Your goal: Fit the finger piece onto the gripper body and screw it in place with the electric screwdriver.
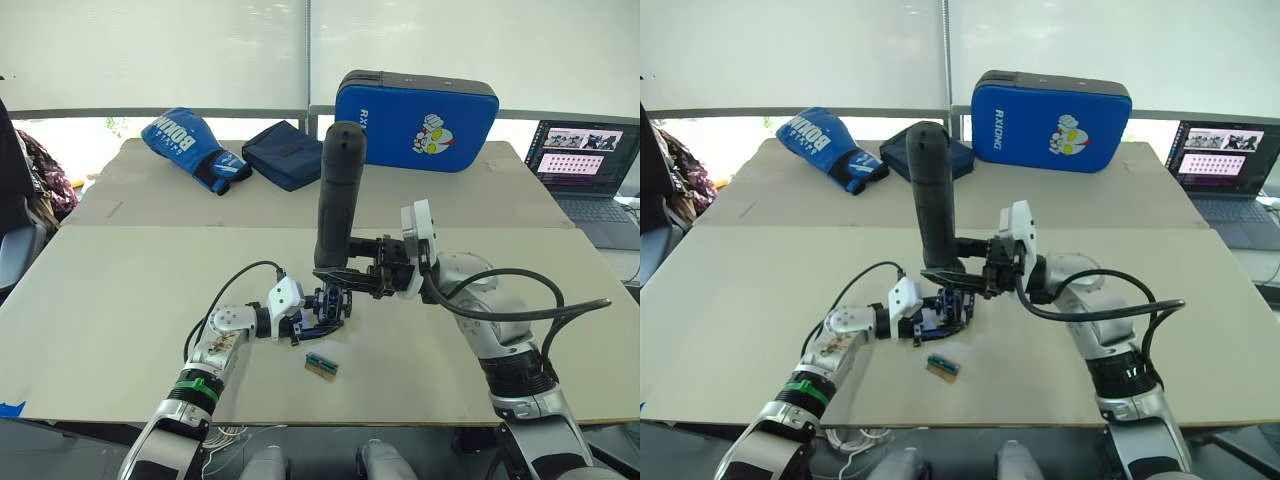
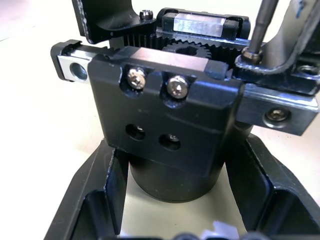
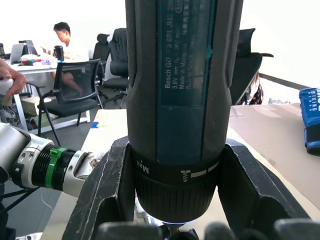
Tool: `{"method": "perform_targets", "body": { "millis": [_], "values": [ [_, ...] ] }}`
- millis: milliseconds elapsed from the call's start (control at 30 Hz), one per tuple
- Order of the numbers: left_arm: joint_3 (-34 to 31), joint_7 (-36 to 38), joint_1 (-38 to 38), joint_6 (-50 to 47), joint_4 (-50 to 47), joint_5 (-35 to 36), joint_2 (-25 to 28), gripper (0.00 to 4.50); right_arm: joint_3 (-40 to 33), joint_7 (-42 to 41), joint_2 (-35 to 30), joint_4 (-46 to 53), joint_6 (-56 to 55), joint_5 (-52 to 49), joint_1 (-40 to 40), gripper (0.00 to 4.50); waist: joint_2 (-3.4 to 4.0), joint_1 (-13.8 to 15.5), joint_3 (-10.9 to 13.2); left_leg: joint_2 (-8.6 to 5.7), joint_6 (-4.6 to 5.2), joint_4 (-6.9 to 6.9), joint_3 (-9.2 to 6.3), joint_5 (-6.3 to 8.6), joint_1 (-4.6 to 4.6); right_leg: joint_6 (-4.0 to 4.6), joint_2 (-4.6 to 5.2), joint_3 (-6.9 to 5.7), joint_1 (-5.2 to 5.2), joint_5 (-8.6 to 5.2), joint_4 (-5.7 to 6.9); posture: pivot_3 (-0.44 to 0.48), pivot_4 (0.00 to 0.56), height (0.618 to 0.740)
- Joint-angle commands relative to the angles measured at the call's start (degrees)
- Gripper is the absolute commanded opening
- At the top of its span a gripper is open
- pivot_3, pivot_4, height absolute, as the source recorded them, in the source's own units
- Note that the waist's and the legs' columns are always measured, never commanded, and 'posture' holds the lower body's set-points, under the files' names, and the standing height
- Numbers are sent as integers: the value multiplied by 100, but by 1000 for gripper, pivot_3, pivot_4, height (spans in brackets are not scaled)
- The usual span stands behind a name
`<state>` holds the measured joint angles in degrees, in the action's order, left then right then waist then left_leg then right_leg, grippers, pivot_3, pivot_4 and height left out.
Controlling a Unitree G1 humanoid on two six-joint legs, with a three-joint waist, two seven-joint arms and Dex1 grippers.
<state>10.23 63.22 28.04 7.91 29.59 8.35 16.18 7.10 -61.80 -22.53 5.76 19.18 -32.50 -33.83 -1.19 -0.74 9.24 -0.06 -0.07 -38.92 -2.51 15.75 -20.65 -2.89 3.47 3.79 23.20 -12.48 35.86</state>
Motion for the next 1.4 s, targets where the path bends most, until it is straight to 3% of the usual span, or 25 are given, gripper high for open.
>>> {"method": "perform_targets", "body": {
  "millis": [33, 400, 633, 1133, 1267, 1300, 1400],
  "values": [
    [0, -196, 16, -39, 146, -84, -45, 2302, 13, -146, 6, 185, -56, -18, -116, 1889, 0, 0, 0, 0, 0, 0, 0, 0, -1, 0, 0, 0, 0, 0, 0, 0, 150, 740],
    [24, -278, 12, -35, 185, -127, -79, 2302, 175, -78, -92, 79, 17, 264, -125, 1889, 0, 9, 2, 0, 0, -1, -2, 0, -5, 0, 1, -3, 3, 0, 0, 0, 150, 740],
    [13, -387, -13, -111, 169, -178, -49, 2302, -421, -256, 243, 333, -191, -470, -326, 1889, -1, 9, 7, -1, 0, -3, -7, 0, -17, -1, 1, -5, 13, 1, 0, 0, 150, 740],
    [-11, -422, 13, -429, 193, -149, 56, 2302, -742, -107, 19, 1166, 170, -1090, -400, 1889, -1, -2, 7, 1, 0, -2, -14, 0, -19, 0, -1, -9, 15, 1, 1, 0, 150, 740],
    [-62, -377, -23, -453, 90, -94, 134, 4173, -936, 20, -248, 1544, 431, -1352, -326, 1889, -1, -14, 7, 1, 0, -2, -16, 0, -20, 0, -1, -10, 16, 1, -1, 0, 150, 740],
    [-95, -376, -52, -417, 47, -86, 191, 4431, -999, 63, -343, 1665, 514, -1433, -278, 1889, -1, -17, 7, 1, 0, 0, -18, 0, -21, 0, -1, -9, 17, 1, -1, 0, 150, 740],
    [-185, -279, -162, -420, -123, 15, 365, 4431, -1146, 195, -565, 1940, 692, -1634, -136, 1889, -3, -65, 8, 4, 0, 5, -24, 0, -24, 1, -3, -9, 26, 0, -1, 0, 150, 740]
  ]
}}
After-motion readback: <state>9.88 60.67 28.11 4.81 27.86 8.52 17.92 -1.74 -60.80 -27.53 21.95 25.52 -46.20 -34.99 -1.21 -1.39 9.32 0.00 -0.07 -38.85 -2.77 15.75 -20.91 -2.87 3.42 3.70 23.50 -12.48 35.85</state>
